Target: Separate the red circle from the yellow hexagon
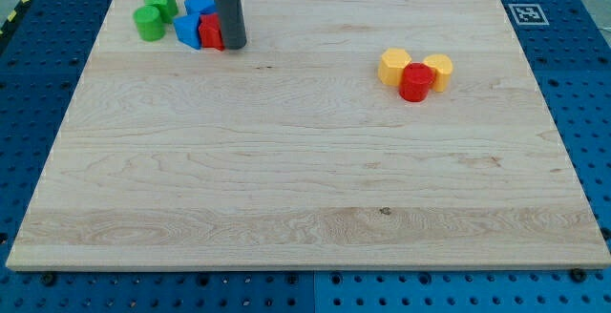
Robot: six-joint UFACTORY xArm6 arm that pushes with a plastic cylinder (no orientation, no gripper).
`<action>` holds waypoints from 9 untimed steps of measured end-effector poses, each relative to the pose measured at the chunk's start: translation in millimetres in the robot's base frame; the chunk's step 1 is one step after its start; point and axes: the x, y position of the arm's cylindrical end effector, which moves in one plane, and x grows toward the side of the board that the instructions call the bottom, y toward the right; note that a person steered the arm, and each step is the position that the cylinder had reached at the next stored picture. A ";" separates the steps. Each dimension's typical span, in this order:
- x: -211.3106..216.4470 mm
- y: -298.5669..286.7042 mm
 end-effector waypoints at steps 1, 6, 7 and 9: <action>24.4 13.4; 67.0 15.2; 99.2 47.5; 147.5 167.1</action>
